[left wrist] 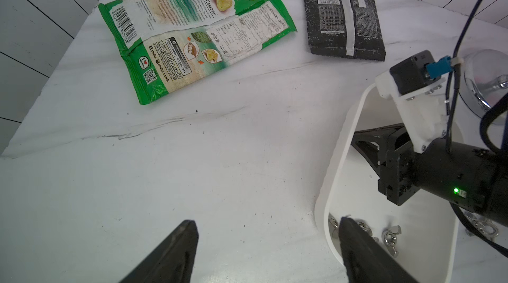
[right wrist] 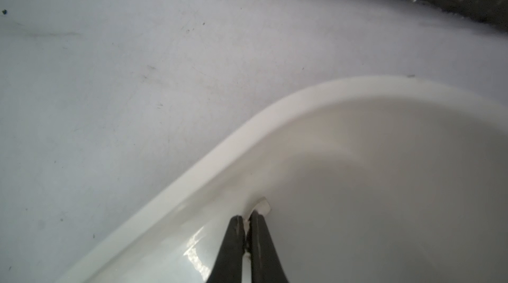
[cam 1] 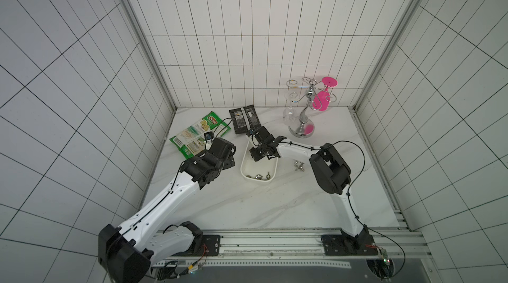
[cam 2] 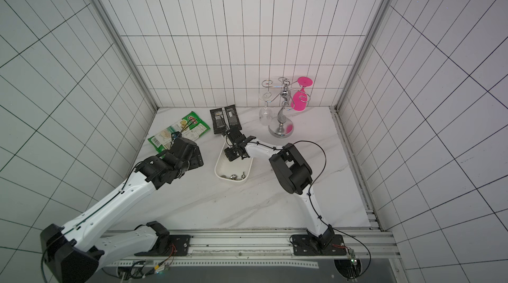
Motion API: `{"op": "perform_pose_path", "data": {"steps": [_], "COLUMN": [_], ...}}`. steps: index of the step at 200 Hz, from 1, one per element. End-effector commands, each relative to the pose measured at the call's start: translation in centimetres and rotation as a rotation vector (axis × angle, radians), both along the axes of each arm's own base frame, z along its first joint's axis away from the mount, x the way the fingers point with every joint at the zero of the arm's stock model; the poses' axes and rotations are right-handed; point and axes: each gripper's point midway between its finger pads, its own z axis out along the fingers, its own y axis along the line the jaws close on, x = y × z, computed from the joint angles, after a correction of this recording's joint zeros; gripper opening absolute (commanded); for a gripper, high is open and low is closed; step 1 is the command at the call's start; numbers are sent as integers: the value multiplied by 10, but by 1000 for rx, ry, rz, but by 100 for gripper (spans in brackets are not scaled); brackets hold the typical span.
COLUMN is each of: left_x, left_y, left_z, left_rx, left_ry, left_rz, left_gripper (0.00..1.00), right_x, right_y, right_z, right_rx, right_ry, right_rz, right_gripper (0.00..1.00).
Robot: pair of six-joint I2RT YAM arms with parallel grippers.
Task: Take out the wing nut from the storage box
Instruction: Pick up the wing nut from the storage box, then place the wing nut at the center of the board.
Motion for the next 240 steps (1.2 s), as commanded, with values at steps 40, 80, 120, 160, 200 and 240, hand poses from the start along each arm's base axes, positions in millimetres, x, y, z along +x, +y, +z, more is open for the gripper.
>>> {"op": "perform_pose_path", "data": {"steps": [40, 80, 120, 160, 200, 240], "left_x": [4, 7, 8, 10, 13, 15], "left_y": [-6, -11, -13, -15, -18, -19], "left_z": [2, 0, 2, 4, 5, 6], "left_rx": [-9, -22, -27, -30, -34, -32], "left_ry": [-2, 16, 11, 6, 7, 8], "left_rz": [-7, -18, -22, -26, -31, -35], "left_gripper": [84, 84, 84, 84, 84, 84], "right_x": [-12, -17, -23, -35, -47, -52], "right_y": [-26, -71, -139, -202, -243, -266], "right_z": [76, 99, 97, 77, 54, 37], "right_rx": [127, 148, 94, 30, 1, -24], "right_ry": [-56, -60, -38, 6, 51, 82], "right_rz": [-81, -191, -327, -457, -567, -627], "right_gripper": [8, 8, 7, 8, 7, 7]}}
